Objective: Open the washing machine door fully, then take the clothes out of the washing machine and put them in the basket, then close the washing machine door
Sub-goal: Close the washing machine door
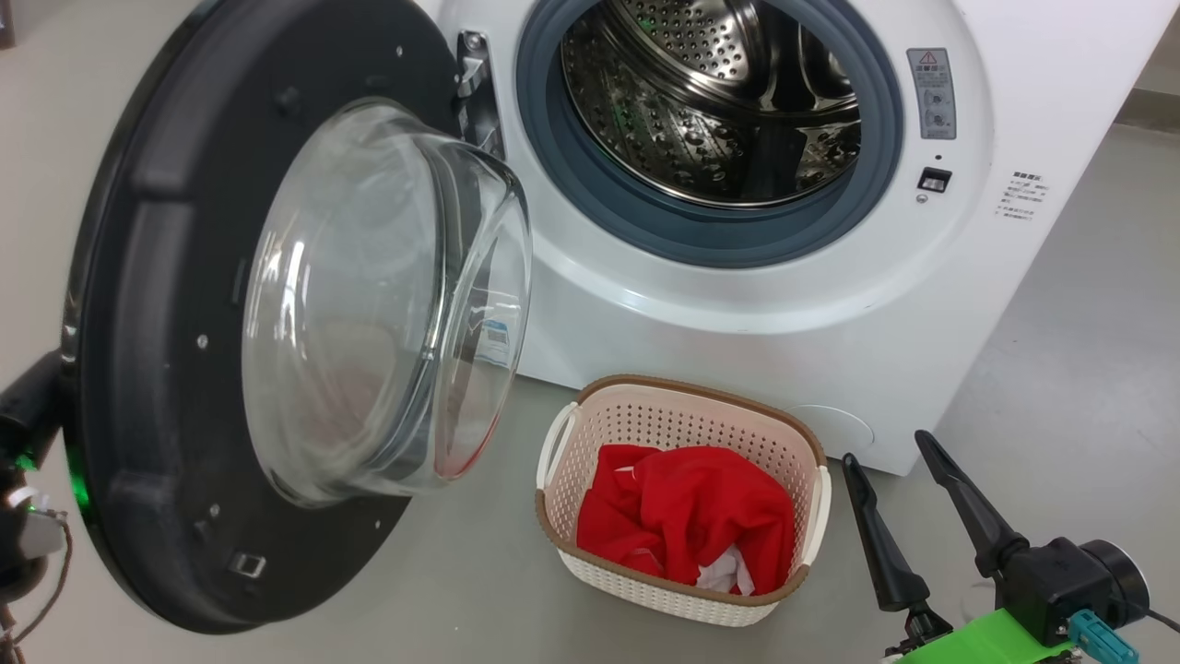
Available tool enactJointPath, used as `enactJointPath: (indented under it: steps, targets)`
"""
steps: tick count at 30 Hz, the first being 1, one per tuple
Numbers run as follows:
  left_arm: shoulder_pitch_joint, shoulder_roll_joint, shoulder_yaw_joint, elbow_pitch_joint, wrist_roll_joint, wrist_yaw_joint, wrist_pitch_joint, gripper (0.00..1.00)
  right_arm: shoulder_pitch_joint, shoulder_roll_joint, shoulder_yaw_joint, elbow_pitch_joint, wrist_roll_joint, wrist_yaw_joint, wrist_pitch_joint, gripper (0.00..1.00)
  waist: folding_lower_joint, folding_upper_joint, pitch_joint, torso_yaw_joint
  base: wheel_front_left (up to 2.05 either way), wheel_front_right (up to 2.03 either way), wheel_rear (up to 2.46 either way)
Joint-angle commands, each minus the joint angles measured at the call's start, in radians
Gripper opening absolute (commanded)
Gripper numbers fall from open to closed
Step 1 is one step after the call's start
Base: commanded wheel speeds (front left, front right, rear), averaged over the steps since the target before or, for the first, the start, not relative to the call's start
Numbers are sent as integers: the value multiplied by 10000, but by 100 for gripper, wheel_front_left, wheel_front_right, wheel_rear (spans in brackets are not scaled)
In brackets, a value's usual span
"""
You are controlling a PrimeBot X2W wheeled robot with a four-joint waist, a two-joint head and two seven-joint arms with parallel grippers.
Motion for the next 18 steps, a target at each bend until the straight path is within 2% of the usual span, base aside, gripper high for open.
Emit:
enactJointPath:
  steps: [1,11,18]
  targets:
    - [123,156,154,-713,-167,88,188,0,-269,-79,276,-193,110,63,-116,100,0,-1,-50,-95,0,0,0]
    - [898,-502,14,-2401,-204,310,158,0,-285,-79,299,-157,201,63,-210,100,0,-1,-33,-429,0,0,0]
    - [1218,-1036,-202,-3160,-301,283,136,0,-373,-79,329,-96,201,63,-235,100,0,-1,5,-786,0,0,0]
